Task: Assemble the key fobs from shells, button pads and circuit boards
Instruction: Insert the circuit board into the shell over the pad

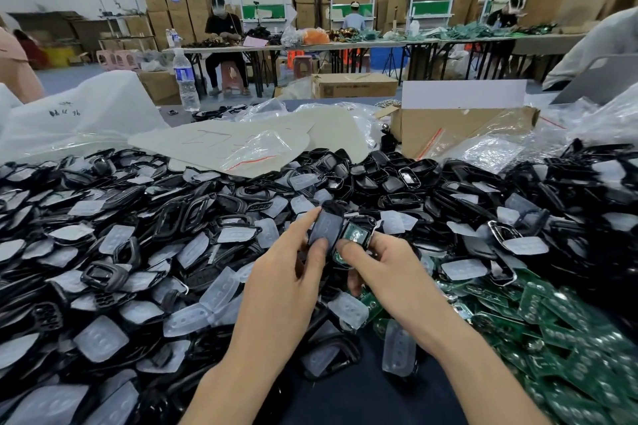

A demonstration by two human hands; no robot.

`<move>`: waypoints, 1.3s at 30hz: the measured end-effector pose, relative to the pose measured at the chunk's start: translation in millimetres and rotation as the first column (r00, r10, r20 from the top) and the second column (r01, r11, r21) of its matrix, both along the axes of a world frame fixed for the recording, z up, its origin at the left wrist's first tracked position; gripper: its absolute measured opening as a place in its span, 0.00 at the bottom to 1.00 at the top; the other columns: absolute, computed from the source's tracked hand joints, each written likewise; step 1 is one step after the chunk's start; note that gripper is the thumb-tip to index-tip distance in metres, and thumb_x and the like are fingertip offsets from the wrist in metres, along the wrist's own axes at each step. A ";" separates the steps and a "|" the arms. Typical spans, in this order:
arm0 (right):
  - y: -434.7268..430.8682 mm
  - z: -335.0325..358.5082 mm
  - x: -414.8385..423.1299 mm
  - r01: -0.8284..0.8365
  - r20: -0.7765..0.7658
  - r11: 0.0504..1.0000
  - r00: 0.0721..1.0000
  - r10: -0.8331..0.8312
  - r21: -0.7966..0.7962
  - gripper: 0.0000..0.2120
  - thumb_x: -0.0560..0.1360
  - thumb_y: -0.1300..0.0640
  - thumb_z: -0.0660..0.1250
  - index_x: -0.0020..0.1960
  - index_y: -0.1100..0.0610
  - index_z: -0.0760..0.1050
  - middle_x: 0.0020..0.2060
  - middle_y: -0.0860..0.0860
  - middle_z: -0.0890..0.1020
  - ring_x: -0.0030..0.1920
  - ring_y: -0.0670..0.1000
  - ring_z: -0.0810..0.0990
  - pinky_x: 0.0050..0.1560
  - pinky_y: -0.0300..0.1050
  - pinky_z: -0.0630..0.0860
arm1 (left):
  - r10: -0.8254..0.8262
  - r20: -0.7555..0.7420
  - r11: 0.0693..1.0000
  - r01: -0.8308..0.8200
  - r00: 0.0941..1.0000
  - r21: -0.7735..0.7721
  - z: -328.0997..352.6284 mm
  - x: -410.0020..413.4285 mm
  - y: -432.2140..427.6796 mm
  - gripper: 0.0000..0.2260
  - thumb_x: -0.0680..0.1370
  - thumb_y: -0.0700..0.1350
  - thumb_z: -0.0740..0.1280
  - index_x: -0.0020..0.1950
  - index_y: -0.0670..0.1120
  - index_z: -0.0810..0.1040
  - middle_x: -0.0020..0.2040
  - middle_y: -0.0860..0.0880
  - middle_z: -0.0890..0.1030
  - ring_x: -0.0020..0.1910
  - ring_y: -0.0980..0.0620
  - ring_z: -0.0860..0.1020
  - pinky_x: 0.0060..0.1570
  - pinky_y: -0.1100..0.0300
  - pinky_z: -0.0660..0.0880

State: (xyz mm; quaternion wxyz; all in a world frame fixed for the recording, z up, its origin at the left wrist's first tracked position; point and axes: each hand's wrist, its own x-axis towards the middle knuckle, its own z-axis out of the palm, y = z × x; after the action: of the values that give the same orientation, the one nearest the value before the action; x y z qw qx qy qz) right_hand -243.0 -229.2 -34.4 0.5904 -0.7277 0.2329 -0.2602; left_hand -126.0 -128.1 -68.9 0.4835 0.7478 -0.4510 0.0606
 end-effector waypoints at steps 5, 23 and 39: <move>0.6 1.9 -0.6 0.002 0.018 1.000 1.000 -0.002 0.010 0.12 0.81 0.55 0.68 0.38 0.49 0.78 0.25 0.47 0.79 0.21 0.39 0.71 0.24 0.28 0.65 | -0.005 0.012 1.000 0.005 1.000 0.005 1.7 -0.8 0.7 0.18 0.81 0.56 0.60 0.70 0.66 0.66 0.42 0.72 0.74 0.36 0.62 0.75 0.37 0.72 0.69; 0.4 1.9 1.8 -0.032 0.039 0.998 0.999 0.029 0.060 0.16 0.81 0.54 0.67 0.38 0.39 0.82 0.26 0.50 0.80 0.26 0.44 0.76 0.30 0.31 0.71 | 0.002 0.026 1.000 -0.003 1.000 0.014 0.8 -0.9 2.1 0.18 0.82 0.53 0.62 0.72 0.62 0.70 0.41 0.73 0.74 0.36 0.65 0.74 0.38 0.73 0.68; -1.6 -2.9 1.4 -0.037 0.014 0.998 0.999 0.037 0.050 0.13 0.80 0.52 0.68 0.40 0.41 0.82 0.27 0.49 0.80 0.26 0.43 0.76 0.28 0.29 0.69 | -0.015 0.027 1.000 0.015 1.000 0.007 4.3 -3.1 2.8 0.18 0.80 0.58 0.59 0.71 0.66 0.65 0.42 0.71 0.74 0.36 0.62 0.74 0.36 0.69 0.68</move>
State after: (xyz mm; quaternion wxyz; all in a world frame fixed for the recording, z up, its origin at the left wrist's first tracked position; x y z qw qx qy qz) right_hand -241.7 -230.8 -37.2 0.6147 -0.7151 0.2220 -0.2481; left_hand -129.2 -125.3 -64.7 0.4754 0.7450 -0.4634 0.0657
